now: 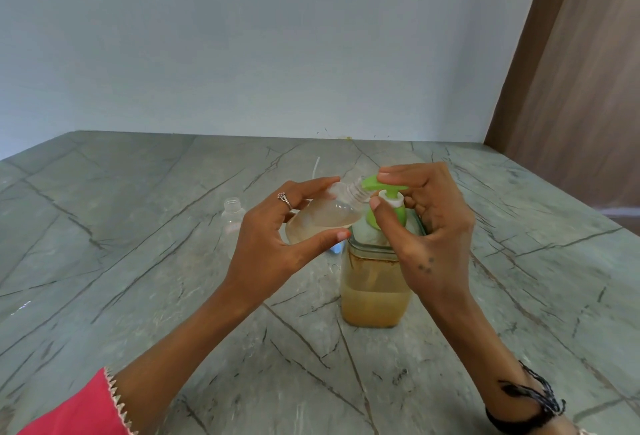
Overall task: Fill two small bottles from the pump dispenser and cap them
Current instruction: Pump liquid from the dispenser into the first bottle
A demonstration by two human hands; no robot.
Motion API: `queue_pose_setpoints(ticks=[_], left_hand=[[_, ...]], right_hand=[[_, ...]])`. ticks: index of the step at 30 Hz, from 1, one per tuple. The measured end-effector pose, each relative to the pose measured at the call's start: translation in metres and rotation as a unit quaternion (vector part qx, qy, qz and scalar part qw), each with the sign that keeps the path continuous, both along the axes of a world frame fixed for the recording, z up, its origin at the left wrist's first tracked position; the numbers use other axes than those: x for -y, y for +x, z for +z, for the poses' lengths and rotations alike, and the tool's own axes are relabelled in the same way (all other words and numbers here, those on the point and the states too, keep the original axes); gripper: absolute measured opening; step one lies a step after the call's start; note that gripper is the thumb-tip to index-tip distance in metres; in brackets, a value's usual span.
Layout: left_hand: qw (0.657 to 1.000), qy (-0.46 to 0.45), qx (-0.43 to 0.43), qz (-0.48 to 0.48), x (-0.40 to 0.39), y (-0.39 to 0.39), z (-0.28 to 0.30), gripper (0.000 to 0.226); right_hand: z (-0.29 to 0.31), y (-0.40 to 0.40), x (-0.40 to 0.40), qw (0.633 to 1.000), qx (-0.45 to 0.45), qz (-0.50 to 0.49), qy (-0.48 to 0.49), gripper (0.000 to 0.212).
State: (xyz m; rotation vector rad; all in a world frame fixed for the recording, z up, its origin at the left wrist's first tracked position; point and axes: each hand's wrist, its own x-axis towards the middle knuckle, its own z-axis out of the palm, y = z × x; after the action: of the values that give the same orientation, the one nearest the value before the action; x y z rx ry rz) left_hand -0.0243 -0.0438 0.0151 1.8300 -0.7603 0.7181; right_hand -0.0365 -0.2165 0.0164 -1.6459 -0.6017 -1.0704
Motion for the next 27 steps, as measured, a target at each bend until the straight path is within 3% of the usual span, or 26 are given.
queue_pose_setpoints(ticks=[6,14,27], left_hand=[[1.000,-0.004,-0.006,-0.005,0.0002,-0.0003,0.0007,0.048],[1.000,-0.013,-0.012,-0.011,0.0021,-0.0013,0.0027,0.050],[1.000,-0.014,-0.016,-0.008,0.0031,-0.0017,0.0022,0.050]], right_hand=[[-0.0002,-0.0002,-0.0010,1.000,0.013,-0.011,-0.016,0.029],[-0.0031,-0.0016,-0.0005,0.994,-0.055,0.089,0.009,0.049],[0.0005,-0.0027,-0.0027,0.991,-0.085,0.097,0.039,0.033]])
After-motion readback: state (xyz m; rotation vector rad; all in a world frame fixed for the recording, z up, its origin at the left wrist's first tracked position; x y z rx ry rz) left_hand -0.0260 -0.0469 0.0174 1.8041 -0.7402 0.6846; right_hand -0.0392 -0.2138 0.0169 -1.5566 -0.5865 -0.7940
